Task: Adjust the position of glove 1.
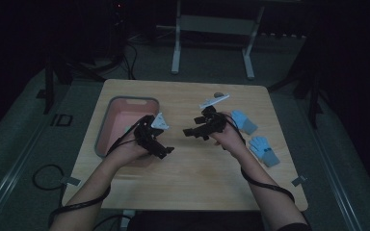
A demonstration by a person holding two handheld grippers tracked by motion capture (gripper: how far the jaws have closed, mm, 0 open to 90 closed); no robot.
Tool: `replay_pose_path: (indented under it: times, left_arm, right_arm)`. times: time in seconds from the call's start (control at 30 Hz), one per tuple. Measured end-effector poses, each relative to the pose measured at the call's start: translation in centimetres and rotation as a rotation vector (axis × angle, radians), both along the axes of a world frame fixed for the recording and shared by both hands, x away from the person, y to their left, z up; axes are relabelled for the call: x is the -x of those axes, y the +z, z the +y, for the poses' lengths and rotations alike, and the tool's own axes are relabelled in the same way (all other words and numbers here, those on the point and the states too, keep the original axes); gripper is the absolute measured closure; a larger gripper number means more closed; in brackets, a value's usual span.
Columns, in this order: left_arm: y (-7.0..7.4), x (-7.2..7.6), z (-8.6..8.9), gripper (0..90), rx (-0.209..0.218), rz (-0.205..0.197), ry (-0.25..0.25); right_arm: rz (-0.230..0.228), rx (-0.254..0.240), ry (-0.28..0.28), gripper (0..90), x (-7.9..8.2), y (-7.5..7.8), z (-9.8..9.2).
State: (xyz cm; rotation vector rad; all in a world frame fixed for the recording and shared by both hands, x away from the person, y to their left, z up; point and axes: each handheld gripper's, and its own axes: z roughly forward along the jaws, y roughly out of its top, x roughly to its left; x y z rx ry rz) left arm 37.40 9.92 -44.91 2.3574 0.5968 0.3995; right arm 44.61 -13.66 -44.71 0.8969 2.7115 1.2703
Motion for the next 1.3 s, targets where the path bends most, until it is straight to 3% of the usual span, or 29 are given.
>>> replay_pose_path:
  times: [0.13, 0.27, 0.6, 0.67, 0.83, 1.0, 1.03, 1.07, 1.13, 1.17, 1.2, 1.23, 1.3]
  left_arm:
    - [-0.2, 0.5, -1.2, 2.0, 0.016, 0.009, -0.026]
    - [-0.6, 1.0, -2.4, 2.0, 0.020, 0.013, -0.043]
    - [-2.5, 1.7, -4.4, 2.0, 0.028, 0.032, -0.067]
    - [-3.5, 2.0, -4.8, 2.0, 0.073, 0.052, -0.074]
    - [-5.7, 2.4, -5.8, 2.0, 0.020, 0.076, -0.103]
    - [-7.3, 2.7, -5.9, 2.1, 0.004, 0.073, -0.114]
    - [-8.2, 3.0, -5.8, 2.1, 0.000, 0.075, -0.127]
    - [-8.4, 3.0, -5.8, 2.0, -0.006, 0.078, -0.128]
    - [-8.9, 3.1, -5.6, 2.1, -0.010, 0.076, -0.132]
    - [-9.1, 3.2, -5.5, 2.1, -0.009, 0.077, -0.128]
    - [-9.1, 3.2, -5.5, 2.1, -0.009, 0.077, -0.128]
    - [-9.3, 3.4, -5.3, 2.1, -0.003, 0.083, -0.127]
    - [-9.5, 3.5, -5.1, 2.1, -0.002, 0.087, -0.128]
  right_arm:
    - [-0.029, 0.015, 0.016, 20.8, 0.2, -0.7, -1.5]
    - [-0.028, 0.014, 0.017, 22.2, 0.4, -1.3, -3.0]
    - [-0.025, 0.012, -0.068, 17.8, 0.9, -2.2, -6.0]
    - [-0.033, 0.004, -0.094, 15.3, 1.3, -2.4, -7.0]
    - [-0.055, 0.001, -0.145, 14.6, 1.2, -2.8, -8.7]
    - [-0.045, -0.021, -0.217, 13.7, 0.4, -3.2, -10.7]
    - [-0.079, -0.029, -0.255, 11.6, -0.1, -3.6, -12.1]
    - [-0.076, -0.042, -0.269, 12.1, -0.3, -3.7, -12.5]
    - [-0.054, -0.064, -0.272, 19.3, -0.9, -4.0, -13.6]
    - [-0.074, -0.036, -0.290, 27.5, -1.3, -4.2, -14.3]
    - [-0.074, -0.036, -0.290, 27.5, -1.3, -4.2, -14.3]
    - [-0.101, 0.021, -0.309, 44.8, -1.9, -4.2, -15.2]
    - [-0.100, 0.031, -0.322, 51.8, -2.7, -4.2, -16.3]
